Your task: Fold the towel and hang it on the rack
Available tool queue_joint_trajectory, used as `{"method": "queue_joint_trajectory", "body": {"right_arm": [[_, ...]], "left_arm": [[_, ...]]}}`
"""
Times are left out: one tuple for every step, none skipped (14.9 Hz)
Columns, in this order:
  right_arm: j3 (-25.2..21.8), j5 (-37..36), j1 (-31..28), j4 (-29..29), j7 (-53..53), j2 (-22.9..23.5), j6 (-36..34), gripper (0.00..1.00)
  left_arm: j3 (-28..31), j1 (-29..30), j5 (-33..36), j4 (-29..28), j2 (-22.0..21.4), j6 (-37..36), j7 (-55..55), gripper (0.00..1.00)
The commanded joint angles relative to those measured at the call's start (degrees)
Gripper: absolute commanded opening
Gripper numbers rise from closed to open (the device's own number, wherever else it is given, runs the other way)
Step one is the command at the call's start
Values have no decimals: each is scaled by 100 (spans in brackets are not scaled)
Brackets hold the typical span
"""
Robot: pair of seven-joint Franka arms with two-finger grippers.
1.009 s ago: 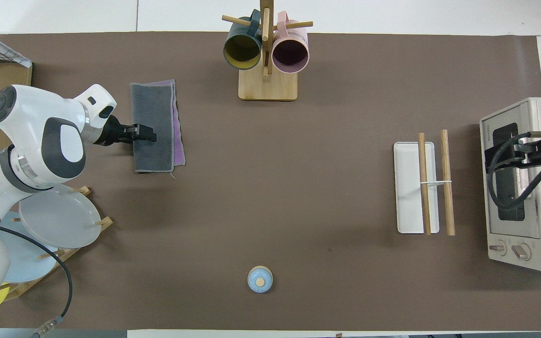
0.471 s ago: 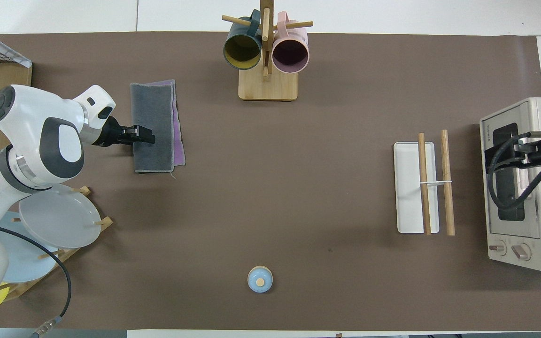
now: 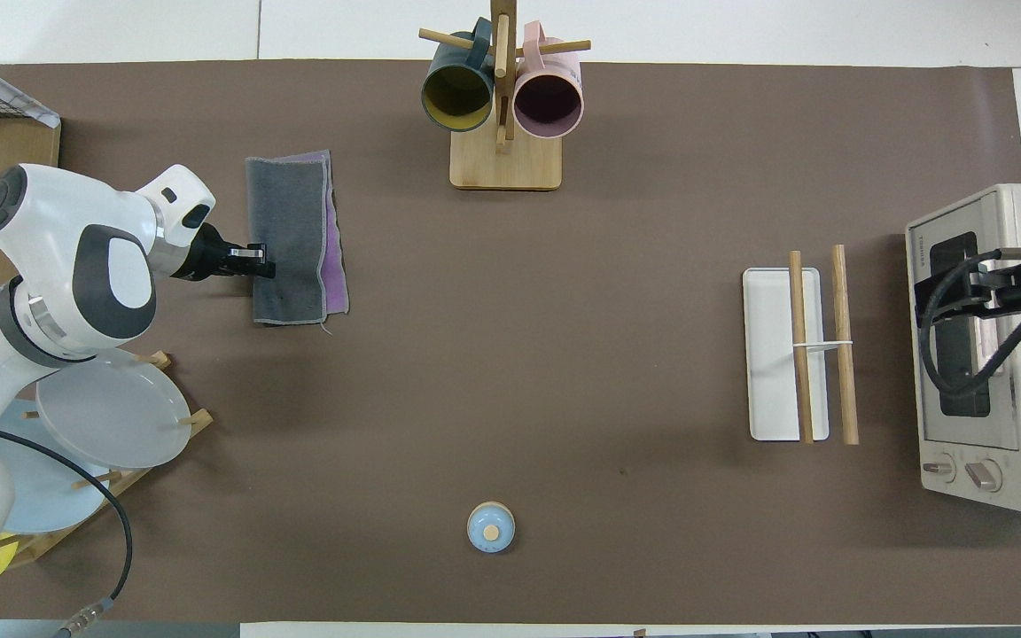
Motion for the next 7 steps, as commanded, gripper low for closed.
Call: {"method": "queue_joint_trajectory", "body": {"right_arm": [[72, 27, -107, -25, -65, -38, -62, 100], [72, 27, -107, -25, -65, -38, -62, 100], [72, 27, -107, -25, -65, -38, -62, 100], [72, 36, -107, -25, -65, -38, -62, 100], [72, 36, -107, -25, -65, -38, -62, 100], [72, 27, -107, -25, -65, -38, -62, 100], [72, 27, -107, -25, -65, -38, -62, 100]], "left_arm": [[6, 2, -60, 179, -147, -260, -481, 0], [15, -42, -33, 310, -209, -418, -797, 0], [6, -68, -7, 407, -297, -550, -1166, 0], [-20, -69, 80, 513, -376, -682, -1518, 0], [-37, -86, 221, 627, -437, -857, -1895, 0], [-46, -208, 318, 785, -499, -1033, -2499, 0], [-46, -305, 345, 891, -578, -1157, -3184, 0]]}}
